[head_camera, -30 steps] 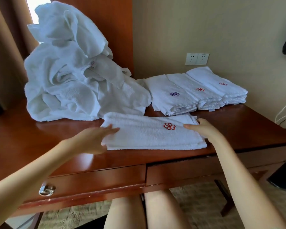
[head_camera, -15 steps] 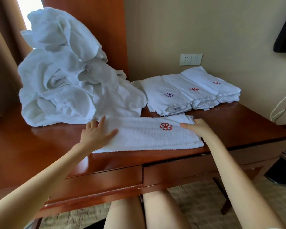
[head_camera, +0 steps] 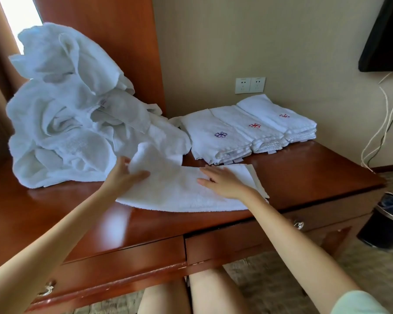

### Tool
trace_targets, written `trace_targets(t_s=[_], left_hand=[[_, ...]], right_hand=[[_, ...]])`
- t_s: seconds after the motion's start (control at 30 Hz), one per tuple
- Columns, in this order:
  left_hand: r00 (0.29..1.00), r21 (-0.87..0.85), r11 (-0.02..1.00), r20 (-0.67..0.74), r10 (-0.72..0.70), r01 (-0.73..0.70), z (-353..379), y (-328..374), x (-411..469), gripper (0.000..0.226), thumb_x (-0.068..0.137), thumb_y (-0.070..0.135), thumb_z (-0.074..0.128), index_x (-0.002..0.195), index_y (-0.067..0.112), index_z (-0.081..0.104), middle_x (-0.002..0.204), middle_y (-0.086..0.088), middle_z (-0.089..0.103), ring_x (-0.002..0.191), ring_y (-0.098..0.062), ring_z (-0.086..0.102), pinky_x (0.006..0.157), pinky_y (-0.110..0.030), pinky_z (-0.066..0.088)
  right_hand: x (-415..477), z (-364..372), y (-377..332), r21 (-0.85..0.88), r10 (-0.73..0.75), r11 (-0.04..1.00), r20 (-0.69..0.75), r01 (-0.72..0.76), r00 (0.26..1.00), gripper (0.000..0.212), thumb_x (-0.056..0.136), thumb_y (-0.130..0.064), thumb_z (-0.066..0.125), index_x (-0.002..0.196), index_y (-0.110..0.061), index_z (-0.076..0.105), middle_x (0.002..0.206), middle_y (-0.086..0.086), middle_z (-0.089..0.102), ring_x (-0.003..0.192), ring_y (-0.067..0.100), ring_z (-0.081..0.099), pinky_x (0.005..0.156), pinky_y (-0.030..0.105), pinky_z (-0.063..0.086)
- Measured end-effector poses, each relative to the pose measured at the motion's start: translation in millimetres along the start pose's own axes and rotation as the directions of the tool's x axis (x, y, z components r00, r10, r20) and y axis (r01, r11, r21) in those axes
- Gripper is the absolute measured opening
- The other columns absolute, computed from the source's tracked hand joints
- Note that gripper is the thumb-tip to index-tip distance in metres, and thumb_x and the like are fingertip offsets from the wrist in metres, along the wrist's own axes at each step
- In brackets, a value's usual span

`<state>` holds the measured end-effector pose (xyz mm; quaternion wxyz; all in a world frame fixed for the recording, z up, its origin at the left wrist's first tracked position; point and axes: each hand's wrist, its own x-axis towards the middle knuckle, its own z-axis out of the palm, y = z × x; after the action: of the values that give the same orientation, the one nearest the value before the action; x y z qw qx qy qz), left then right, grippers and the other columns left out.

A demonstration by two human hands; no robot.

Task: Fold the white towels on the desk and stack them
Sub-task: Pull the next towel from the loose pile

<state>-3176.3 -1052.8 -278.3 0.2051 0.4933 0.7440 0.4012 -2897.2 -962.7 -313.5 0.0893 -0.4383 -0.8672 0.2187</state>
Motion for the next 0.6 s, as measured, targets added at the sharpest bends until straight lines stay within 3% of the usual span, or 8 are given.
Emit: trace_targets(t_s=[0.03, 0.1, 0.17, 0.27, 0.37, 0.5, 0.57, 0.6], left_hand=[[0.995, 0.015, 0.995, -0.022, 0.095, -0.095, -1.9, 16.7, 1.3, 0.052, 0.076, 0.026, 0.08, 0.108, 0.017, 0.04, 0.1, -0.002, 0.055, 0.089, -0.02, 0.056, 0.068, -0.031, 0.039], [0.948, 0.055, 0.948, -0.02, 0.316, -0.315, -6.9, 61.0, 2.6, 0.052, 0.074, 0.025, 0.082, 0.105, 0.024, 0.04, 0.097, 0.004, 0.055, 0.081, -0.004, 0.053, 0.066, -0.02, 0.04], [0.851, 0.13, 0.841, 0.054, 0.523, -0.525, -9.7, 112.8, 4.0, 0.054, 0.071, 0.021, 0.085, 0.103, 0.025, 0.042, 0.097, 0.009, 0.057, 0.081, 0.001, 0.054, 0.069, -0.012, 0.039], [0.713, 0.18, 0.69, 0.166, 0.681, -0.701, -5.7, 188.3, 8.9, 0.055, 0.067, 0.021, 0.087, 0.108, 0.022, 0.05, 0.095, 0.015, 0.061, 0.09, -0.012, 0.058, 0.076, -0.023, 0.043], [0.639, 0.241, 0.594, 0.212, 0.74, -0.768, 6.0, 249.6, 18.2, 0.06, 0.067, 0.028, 0.086, 0.118, 0.025, 0.054, 0.101, 0.002, 0.067, 0.098, -0.019, 0.06, 0.087, -0.035, 0.047], [0.621, 0.246, 0.593, 0.052, 0.782, -0.767, 19.5, 296.2, 42.8, 0.061, 0.07, 0.035, 0.083, 0.123, 0.029, 0.055, 0.096, 0.007, 0.063, 0.098, -0.014, 0.059, 0.084, -0.026, 0.043], [0.656, 0.06, 0.662, -0.092, 0.749, -0.747, 32.0, 298.7, 59.4, 0.072, 0.071, 0.037, 0.084, 0.132, 0.025, 0.047, 0.105, 0.007, 0.058, 0.099, -0.011, 0.058, 0.083, -0.02, 0.044], [0.713, -0.104, 0.705, -0.121, 0.691, -0.701, 42.2, 293.3, 66.6, 0.085, 0.069, 0.039, 0.085, 0.138, 0.024, 0.038, 0.112, 0.006, 0.055, 0.1, -0.007, 0.056, 0.081, -0.014, 0.044]], right_hand=[[-0.1, -8.1, -0.7, 0.173, 0.019, 0.985, -0.008, -0.017, 1.0, 0.069, 0.095, -0.061, 0.037, 0.154, -0.028, 0.019, 0.161, -0.005, 0.015, 0.146, 0.012, 0.018, 0.111, 0.03, 0.023], [0.3, -27.3, -4.2, 0.498, 0.045, 0.867, -0.073, -0.002, 0.996, 0.074, 0.09, -0.059, 0.052, 0.153, -0.034, 0.021, 0.159, -0.009, 0.02, 0.144, 0.011, 0.024, 0.107, 0.029, 0.03], [2.6, -52.4, -7.2, 0.608, 0.009, 0.787, -0.178, 0.103, 0.984, 0.079, 0.086, -0.053, 0.063, 0.151, -0.038, 0.021, 0.156, -0.017, 0.026, 0.142, 0.004, 0.025, 0.112, 0.031, 0.03], [7.0, -99.9, -7.7, 0.686, -0.026, 0.696, -0.273, 0.214, 0.962, 0.072, 0.075, -0.052, 0.075, 0.137, -0.045, 0.04, 0.131, -0.032, 0.052, 0.121, -0.011, 0.046, 0.096, 0.02, 0.044], [10.2, -146.1, 5.8, 0.741, 0.002, 0.622, -0.323, 0.252, 0.946, 0.059, 0.064, -0.048, 0.083, 0.116, -0.028, 0.064, 0.112, -0.009, 0.071, 0.107, 0.005, 0.065, 0.091, 0.025, 0.047], [10.6, -198.6, 28.4, 0.765, 0.068, 0.553, -0.435, 0.329, 0.898, 0.036, 0.073, -0.029, 0.082, 0.105, -0.019, 0.068, 0.102, -0.001, 0.075, 0.097, 0.016, 0.071, 0.084, 0.031, 0.054], [9.0, -224.9, 38.4, 0.759, 0.127, 0.531, -0.511, 0.377, 0.85, 0.032, 0.076, -0.021, 0.08, 0.105, -0.016, 0.067, 0.098, 0.0, 0.075, 0.093, 0.017, 0.072, 0.077, 0.029, 0.056], [7.8, -237.8, 43.4, 0.761, 0.148, 0.514, -0.533, 0.396, 0.833, 0.034, 0.078, -0.019, 0.079, 0.109, -0.012, 0.066, 0.101, 0.003, 0.075, 0.094, 0.018, 0.072, 0.076, 0.028, 0.056]])
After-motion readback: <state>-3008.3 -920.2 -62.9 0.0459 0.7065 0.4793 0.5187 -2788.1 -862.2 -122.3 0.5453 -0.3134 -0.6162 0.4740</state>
